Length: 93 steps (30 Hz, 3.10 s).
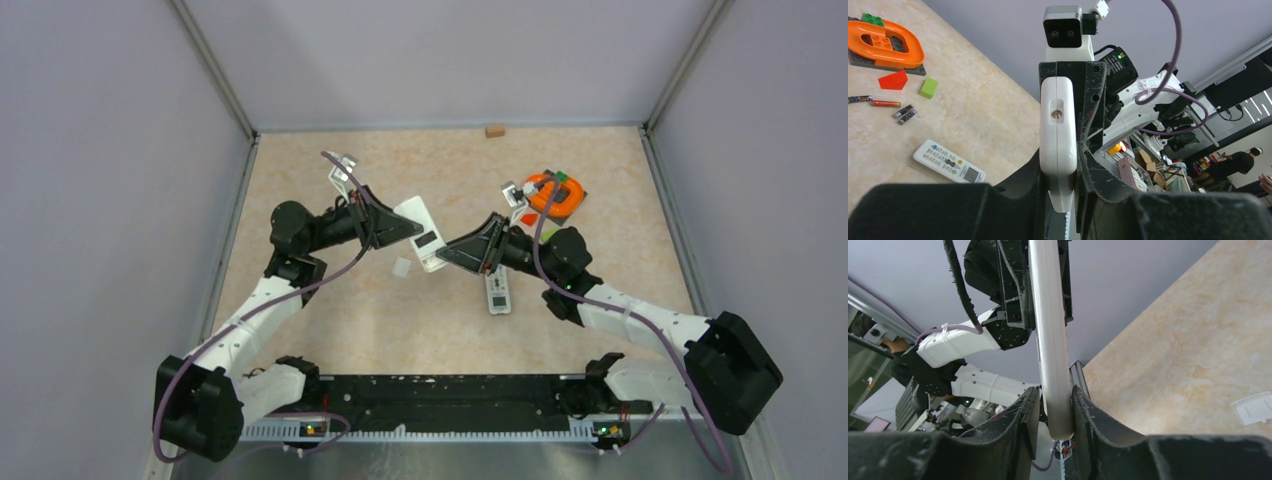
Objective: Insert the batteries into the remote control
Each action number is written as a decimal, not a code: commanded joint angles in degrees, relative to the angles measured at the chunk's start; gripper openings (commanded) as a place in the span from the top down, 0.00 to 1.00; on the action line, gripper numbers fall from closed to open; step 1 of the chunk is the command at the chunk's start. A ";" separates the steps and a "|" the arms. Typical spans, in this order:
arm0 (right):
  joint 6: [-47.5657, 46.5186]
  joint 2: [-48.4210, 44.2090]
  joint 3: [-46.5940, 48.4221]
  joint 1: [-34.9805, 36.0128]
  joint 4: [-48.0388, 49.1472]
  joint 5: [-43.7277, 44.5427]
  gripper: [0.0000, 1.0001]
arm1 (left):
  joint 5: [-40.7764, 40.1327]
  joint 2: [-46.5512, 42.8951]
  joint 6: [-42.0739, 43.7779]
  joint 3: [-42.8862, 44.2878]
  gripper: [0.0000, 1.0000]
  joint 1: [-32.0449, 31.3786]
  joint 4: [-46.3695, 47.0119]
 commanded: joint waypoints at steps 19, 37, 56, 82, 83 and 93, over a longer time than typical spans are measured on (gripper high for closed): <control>-20.93 -3.44 15.49 -0.30 -27.41 -8.25 1.00 | 6.95 -5.48 8.00 8.42 0.52 0.00 -18.45; -22.67 0.63 19.97 -0.30 -31.39 -12.20 0.82 | 10.05 -4.14 4.62 5.46 1.00 -0.08 -9.60; -31.66 8.62 25.04 -7.52 -58.64 38.04 0.45 | -49.94 -9.97 24.19 4.87 1.00 0.02 -43.38; -62.16 41.55 44.42 -20.63 -75.02 27.86 0.48 | -42.52 -6.58 22.47 3.06 1.00 0.00 -39.51; -62.73 42.24 44.64 -20.61 -75.26 27.62 0.50 | -42.34 -6.45 22.45 3.09 1.00 0.04 -39.51; -64.56 46.64 47.15 -20.64 -75.13 28.85 0.73 | -41.84 -6.36 22.18 3.13 1.00 0.00 -37.75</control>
